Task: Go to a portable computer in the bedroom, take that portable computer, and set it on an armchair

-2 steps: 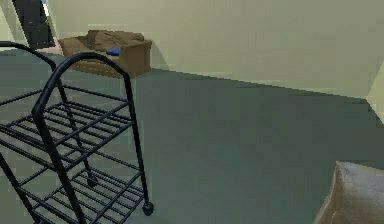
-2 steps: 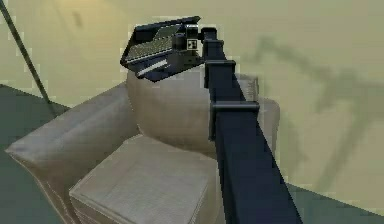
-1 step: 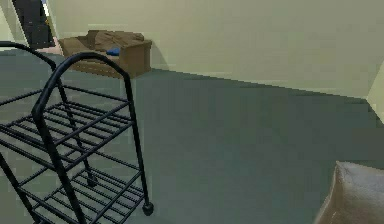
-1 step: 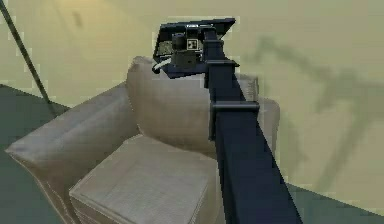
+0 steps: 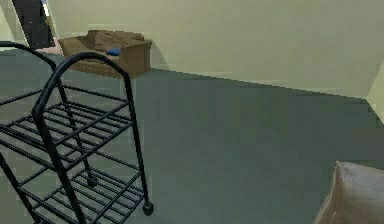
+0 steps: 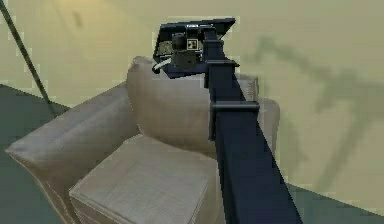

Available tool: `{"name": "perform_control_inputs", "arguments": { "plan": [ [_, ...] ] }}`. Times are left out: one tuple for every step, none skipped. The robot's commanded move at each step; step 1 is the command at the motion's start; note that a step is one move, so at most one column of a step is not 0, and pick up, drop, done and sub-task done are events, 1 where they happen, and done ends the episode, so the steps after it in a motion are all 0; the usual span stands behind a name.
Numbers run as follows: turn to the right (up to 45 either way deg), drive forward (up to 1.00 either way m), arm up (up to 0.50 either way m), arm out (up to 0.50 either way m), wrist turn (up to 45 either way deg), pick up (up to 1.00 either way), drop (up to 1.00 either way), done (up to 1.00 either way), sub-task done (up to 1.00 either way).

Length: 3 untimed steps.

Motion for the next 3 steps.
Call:
{"name": "perform_control_inputs", "arguments": {
  "plan": [
    [0.0, 0.0, -0.5, 0.0, 0.0, 0.0, 0.0, 0.0, 0.0],
    [0.0, 0.0, 0.0, 0.0, 0.0, 0.0, 1.0, 0.0, 0.0],
    [0.0, 0.0, 0.0, -0.1, 0.0, 0.0, 0.0, 0.0, 0.0]
  ]
}}
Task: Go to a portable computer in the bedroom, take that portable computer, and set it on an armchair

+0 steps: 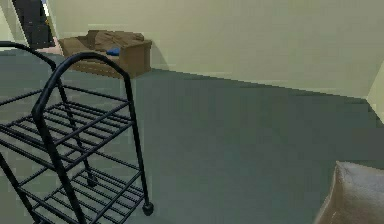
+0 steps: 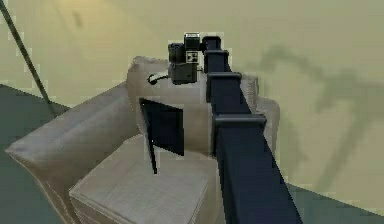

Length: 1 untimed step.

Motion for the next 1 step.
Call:
{"name": "perform_control_inputs", "arguments": {
  "plan": [
    [0.0, 0.0, 0.0, 0.0, 0.0, 0.0, 0.0, 1.0, 0.0]
  ]
}}
